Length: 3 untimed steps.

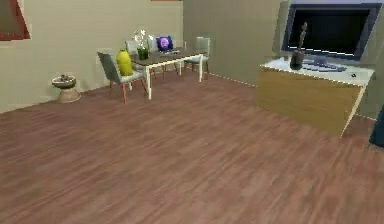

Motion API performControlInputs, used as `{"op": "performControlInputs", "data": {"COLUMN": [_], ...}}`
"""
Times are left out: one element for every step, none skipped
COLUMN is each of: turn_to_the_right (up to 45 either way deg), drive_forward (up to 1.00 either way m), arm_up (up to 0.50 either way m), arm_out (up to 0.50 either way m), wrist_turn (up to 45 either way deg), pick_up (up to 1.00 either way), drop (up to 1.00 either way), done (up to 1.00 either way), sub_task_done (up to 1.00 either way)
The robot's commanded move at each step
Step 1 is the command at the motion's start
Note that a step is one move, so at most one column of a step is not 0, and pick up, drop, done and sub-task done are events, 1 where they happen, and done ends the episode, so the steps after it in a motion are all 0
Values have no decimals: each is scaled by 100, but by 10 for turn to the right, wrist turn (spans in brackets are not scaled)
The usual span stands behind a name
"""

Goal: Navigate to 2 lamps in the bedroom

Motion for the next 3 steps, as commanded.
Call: {"op": "performControlInputs", "data": {"turn_to_the_right": [450,450,0], "drive_forward": [0,0,25], "arm_up": [0,0,0], "arm_out": [0,0,0], "wrist_turn": [0,0,0], "pick_up": [0,0,0], "drop": [0,0,0], "done": [0,0,0], "sub_task_done": [0,0,0]}}
